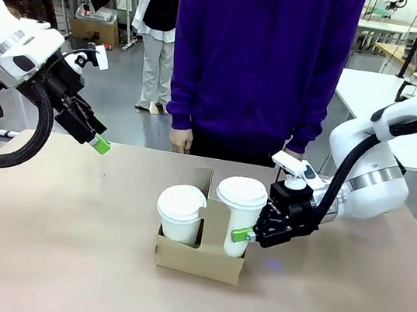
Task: Pour a drink into a cup and package it in a carrier.
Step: Insert the held 600 ml Paper Cup into the Cup Carrier.
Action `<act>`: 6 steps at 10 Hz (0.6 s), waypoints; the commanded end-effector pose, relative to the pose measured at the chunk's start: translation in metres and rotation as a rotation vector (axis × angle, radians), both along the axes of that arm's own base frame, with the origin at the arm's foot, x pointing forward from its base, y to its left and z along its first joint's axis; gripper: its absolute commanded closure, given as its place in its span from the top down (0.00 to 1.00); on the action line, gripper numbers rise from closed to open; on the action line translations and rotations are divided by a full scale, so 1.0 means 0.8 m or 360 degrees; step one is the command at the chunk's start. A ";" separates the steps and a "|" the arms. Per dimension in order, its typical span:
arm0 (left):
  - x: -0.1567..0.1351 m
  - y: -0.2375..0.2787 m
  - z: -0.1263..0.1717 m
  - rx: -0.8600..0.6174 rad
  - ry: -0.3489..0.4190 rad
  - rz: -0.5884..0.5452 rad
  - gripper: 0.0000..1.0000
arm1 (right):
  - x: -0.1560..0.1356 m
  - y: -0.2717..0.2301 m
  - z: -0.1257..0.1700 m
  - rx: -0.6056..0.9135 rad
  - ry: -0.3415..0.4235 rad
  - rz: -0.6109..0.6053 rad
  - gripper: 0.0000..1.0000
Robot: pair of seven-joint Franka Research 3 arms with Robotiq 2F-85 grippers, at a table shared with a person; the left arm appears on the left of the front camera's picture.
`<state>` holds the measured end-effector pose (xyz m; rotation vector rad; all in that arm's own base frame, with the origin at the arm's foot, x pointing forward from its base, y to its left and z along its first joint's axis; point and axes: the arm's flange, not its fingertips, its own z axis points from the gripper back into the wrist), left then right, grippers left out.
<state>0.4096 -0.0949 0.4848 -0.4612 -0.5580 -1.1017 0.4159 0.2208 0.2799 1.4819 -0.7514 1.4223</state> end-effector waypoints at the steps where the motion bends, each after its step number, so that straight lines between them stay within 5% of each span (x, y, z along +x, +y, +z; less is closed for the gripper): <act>1: 0.001 -0.001 0.001 -0.0004 0.0017 0.0000 1.00 | 0.011 0.004 -0.016 0.0009 -0.0105 0.0051 0.81; 6: 0.001 -0.001 0.001 -0.0004 0.0017 0.0000 1.00 | 0.007 0.005 -0.029 -0.0017 -0.0198 0.0117 0.81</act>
